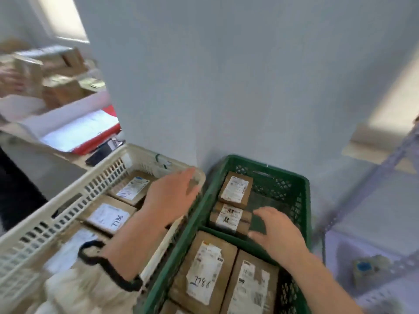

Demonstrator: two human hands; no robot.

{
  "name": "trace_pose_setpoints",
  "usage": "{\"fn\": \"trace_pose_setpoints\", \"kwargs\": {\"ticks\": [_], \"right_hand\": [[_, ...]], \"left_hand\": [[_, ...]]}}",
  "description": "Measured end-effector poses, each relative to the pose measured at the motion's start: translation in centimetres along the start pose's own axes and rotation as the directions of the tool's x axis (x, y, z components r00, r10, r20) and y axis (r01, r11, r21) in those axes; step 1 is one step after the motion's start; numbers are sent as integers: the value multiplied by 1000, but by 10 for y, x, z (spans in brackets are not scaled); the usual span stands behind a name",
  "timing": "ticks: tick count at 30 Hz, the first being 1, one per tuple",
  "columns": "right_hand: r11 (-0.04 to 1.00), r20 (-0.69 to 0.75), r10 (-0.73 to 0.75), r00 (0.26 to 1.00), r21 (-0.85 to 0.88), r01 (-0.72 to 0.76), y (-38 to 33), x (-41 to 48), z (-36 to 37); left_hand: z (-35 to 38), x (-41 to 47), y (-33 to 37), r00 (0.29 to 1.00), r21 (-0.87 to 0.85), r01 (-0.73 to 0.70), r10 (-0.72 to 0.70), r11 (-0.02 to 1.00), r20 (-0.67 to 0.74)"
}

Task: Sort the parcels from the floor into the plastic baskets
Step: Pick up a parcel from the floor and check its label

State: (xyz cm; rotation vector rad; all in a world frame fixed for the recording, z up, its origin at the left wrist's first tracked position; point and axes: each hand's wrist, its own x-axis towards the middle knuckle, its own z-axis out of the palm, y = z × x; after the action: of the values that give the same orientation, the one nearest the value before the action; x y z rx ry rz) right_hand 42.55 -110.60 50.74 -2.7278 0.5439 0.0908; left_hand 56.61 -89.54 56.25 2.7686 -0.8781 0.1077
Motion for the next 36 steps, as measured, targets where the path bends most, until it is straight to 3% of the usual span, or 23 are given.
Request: {"fn": "trace_pose_setpoints", "kwargs": {"ticks": [2, 5, 10, 16, 21, 26, 32, 36], "right_hand": [[998, 61, -61, 996, -5, 61, -17, -29, -14], [964, 123, -260, 958, -24, 265, -71, -34, -39], [767, 78, -620, 780, -145, 624, -219, -46, -75], [594, 134, -783, 608, -133, 794, -365, -128, -24], [373, 229, -895, 384, -92, 923, -505, -231, 43], [128, 343, -930, 132, -34, 991, -629, -344, 100], [-170, 414, -895, -169, 34, 985, -745, -460, 172], [-386, 465, -790, -399, 128, 914, -817, -544, 225]], "left_hand": [[-51, -45, -39, 993, 56, 98, -93, 994, -79], [-111, -118, -90, 955, 114, 296, -293, 948, -41], [-196, -230, -151, 855, 123, 518, -510, 846, -96], [-245, -410, -208, 670, 39, 737, -723, 674, -171], [-279, -597, -242, 441, 46, 895, -867, 443, -233], [-294, -776, -245, 124, -31, 990, -952, 138, -280], [-286, -922, -240, -221, -178, 969, -930, -174, -293], [-265, -988, -235, -433, -294, 887, -862, -356, -263]]}}
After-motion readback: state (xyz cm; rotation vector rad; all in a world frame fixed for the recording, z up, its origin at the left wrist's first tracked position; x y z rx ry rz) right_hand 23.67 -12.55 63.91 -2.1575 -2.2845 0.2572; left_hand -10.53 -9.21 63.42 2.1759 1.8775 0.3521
